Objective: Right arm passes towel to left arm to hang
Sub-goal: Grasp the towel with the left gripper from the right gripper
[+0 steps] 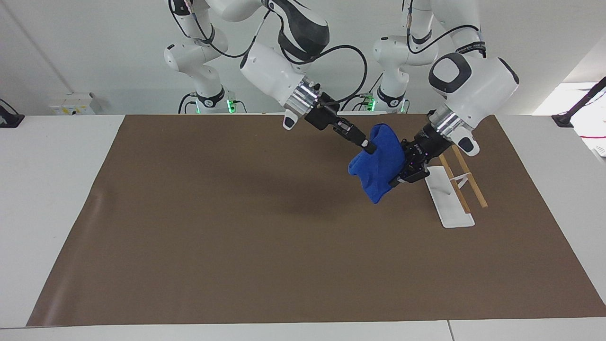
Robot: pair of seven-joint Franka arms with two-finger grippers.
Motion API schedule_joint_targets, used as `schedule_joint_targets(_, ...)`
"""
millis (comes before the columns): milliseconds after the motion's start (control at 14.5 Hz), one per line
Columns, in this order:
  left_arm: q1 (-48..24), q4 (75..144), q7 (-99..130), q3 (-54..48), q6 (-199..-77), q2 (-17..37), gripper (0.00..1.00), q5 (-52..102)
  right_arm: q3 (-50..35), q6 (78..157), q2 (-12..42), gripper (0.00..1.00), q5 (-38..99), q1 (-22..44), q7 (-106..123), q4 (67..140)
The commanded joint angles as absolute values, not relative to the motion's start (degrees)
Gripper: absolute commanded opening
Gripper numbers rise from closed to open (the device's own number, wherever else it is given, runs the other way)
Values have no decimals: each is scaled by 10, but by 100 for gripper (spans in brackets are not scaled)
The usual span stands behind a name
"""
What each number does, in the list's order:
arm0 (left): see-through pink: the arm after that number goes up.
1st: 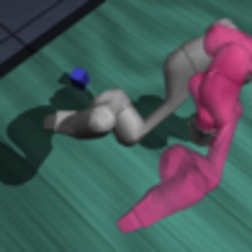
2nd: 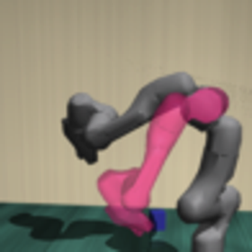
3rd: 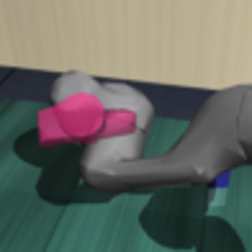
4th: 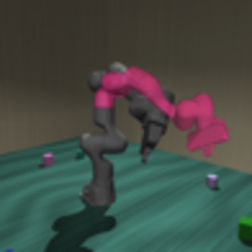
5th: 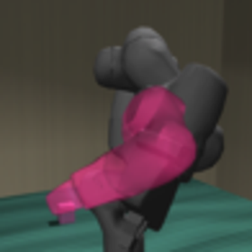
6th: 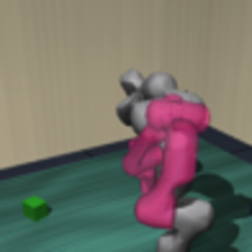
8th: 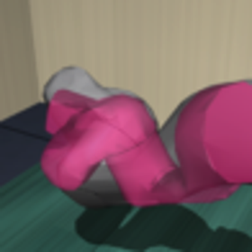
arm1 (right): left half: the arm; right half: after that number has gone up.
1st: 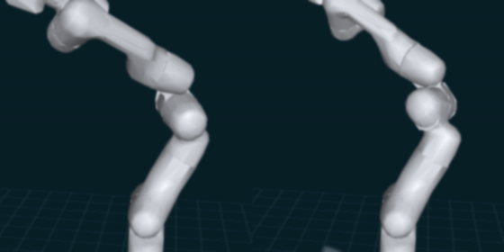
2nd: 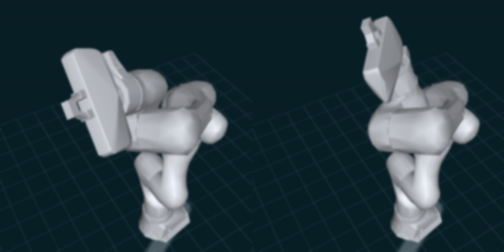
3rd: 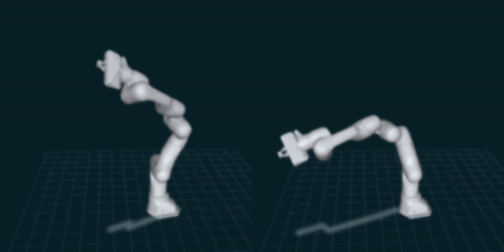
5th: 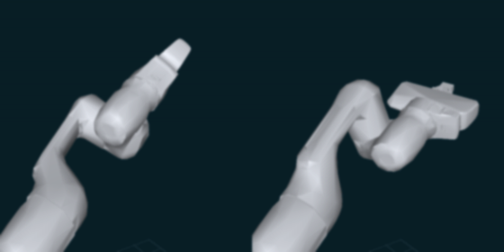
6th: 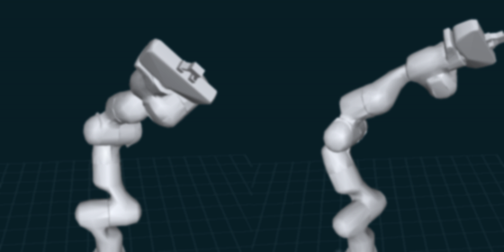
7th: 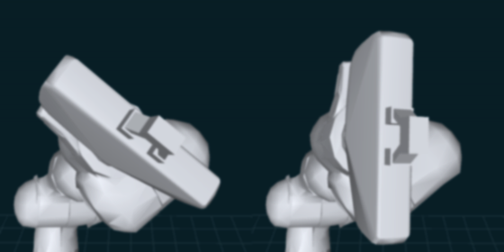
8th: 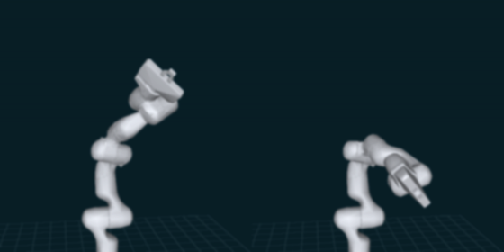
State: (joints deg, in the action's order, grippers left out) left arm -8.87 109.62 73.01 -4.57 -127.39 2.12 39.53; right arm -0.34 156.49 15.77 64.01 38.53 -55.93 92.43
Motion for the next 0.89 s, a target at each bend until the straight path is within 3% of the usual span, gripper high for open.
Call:
schedule_joint_targets(0, -93, 1100, 715, -40, -1286, 14, 0, 400, -5, 1576, 156, 0, 649, 385, -556, 928)
schedule_joint_targets(275, -90, 1092, 702, -38, -1287, 12, 0, 396, -4, 1575, 156, 0, 643, 377, -548, 928)
schedule_joint_targets(344, -90, 1092, 698, -38, -1286, 12, 0, 396, -4, 1574, 156, 57, 641, 372, -538, 928)
schedule_joint_targets(413, -89, 1092, 689, -38, -1286, 12, 0, 396, -2, 1574, 154, 100, 635, 367, -515, 930)
schedule_joint_targets(688, -86, 1091, 674, -36, -1287, 4, 0, 328, -2, 1543, 152, 100, 559, 308, -421, 933)
schedule_joint_targets(826, -87, 1091, 677, -36, -1299, -8, 0, 244, -1, 1467, 149, 100, 438, 258, -369, 933)
